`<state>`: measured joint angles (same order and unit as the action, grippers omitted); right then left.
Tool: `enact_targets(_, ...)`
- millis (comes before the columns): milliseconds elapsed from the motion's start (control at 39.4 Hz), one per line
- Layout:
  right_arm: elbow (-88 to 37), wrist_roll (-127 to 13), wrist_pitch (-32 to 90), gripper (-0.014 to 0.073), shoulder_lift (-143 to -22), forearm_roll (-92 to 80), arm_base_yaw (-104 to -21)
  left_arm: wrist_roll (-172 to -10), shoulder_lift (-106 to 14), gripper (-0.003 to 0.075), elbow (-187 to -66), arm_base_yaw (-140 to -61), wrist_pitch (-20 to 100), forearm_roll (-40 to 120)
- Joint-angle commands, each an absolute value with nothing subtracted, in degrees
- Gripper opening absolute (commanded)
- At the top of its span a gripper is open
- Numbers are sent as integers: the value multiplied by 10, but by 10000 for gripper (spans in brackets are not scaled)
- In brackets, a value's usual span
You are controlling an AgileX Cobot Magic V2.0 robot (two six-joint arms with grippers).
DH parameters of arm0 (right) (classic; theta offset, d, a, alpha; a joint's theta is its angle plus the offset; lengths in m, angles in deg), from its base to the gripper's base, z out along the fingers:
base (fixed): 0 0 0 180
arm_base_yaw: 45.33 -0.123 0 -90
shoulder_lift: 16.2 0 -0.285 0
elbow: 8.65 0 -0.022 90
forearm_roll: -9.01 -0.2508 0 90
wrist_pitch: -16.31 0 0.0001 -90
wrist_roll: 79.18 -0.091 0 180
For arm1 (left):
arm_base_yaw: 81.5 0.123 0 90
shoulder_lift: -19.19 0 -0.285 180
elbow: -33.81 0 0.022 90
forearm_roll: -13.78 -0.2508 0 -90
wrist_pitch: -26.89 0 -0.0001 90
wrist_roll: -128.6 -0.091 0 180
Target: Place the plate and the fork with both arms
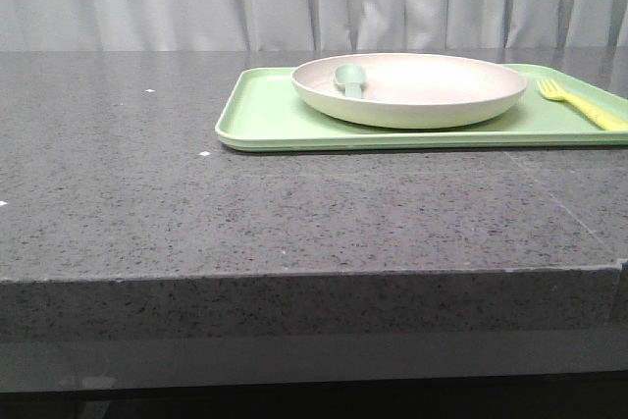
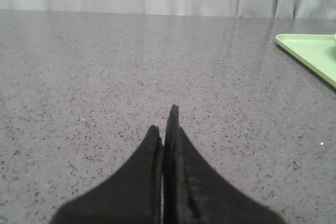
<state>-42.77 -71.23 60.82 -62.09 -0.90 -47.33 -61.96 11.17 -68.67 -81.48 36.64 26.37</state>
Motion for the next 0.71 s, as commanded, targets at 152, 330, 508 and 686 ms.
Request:
enact_targets(152, -413, -709, 571, -68, -621, -10, -474, -619, 128, -18, -685, -813, 319, 275)
enact_targets(330, -413, -709, 571, -68, -621, -10, -474, -619, 128, -18, -685, -813, 290, 274)
enact_targets(508, -413, -709, 571, -68, -621, -10, -474, -609, 128, -18, -685, -813, 246, 240)
enact_targets(686, -413, -709, 571, -68, -621, -10, -474, -565, 128, -18, -685, -813, 244, 199)
